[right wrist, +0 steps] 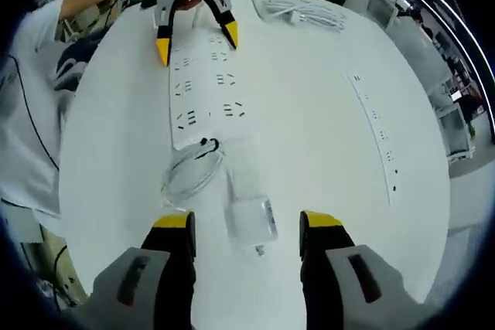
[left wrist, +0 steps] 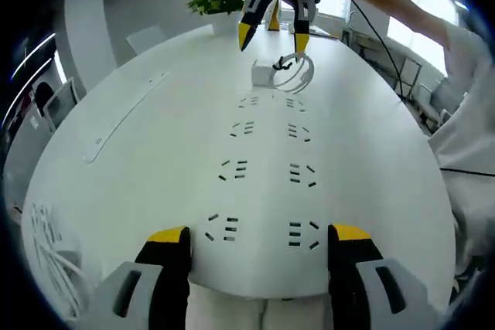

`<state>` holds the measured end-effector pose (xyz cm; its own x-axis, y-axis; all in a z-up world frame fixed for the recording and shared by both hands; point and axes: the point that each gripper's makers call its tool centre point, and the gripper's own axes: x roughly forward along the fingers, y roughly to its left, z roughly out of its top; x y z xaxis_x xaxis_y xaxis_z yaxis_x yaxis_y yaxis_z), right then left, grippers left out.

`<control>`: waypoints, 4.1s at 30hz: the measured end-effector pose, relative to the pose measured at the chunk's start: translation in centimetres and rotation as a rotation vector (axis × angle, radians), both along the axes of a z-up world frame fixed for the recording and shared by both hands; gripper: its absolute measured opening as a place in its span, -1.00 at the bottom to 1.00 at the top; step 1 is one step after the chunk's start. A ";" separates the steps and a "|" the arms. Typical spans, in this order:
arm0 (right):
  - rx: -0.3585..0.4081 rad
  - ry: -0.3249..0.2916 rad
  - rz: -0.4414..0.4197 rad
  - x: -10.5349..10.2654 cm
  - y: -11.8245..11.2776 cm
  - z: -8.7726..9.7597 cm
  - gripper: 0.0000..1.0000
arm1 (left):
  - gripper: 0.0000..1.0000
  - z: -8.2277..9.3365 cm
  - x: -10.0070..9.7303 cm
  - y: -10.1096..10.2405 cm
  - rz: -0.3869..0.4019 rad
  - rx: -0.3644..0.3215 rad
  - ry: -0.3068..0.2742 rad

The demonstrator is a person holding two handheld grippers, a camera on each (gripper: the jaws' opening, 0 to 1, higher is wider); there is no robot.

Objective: Straighten the power strip on the desk, plug the charger into it

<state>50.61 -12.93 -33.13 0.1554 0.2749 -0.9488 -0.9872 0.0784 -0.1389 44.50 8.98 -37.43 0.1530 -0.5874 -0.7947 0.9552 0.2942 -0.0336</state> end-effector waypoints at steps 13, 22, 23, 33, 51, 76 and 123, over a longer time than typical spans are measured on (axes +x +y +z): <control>-0.171 -0.030 0.144 -0.3 0.6 -2.2 -0.24 | 0.46 0.0 0.1 0.0 0.002 0.003 0.001; -0.220 -0.045 0.189 -0.3 -0.2 -2.6 -0.41 | 0.46 -0.1 0.2 0.0 0.003 0.004 0.001; -0.229 -0.048 0.194 -0.3 -0.3 -2.7 -0.42 | 0.46 -0.1 0.2 0.0 0.004 0.004 0.001; -0.236 -0.127 0.223 -0.3 -0.7 -2.7 -0.50 | 0.46 -0.1 0.2 0.0 0.011 0.005 0.001; -0.098 -0.672 0.297 -0.8 -0.7 -1.8 -0.52 | 0.47 -0.1 0.1 0.0 0.010 0.000 0.000; -0.086 -1.043 0.464 -3.0 0.3 -0.7 -0.45 | 0.47 0.0 0.0 -0.1 0.013 -0.006 -0.002; 0.930 -0.575 -0.794 -2.3 0.2 0.6 0.07 | 0.47 0.0 0.0 -0.2 0.007 -0.014 -0.004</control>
<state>48.27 -12.75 -32.54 0.8802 0.4259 -0.2093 -0.4521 0.8866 -0.0975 44.54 8.83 -37.44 0.1601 -0.5971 -0.7861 0.9531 0.3006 -0.0342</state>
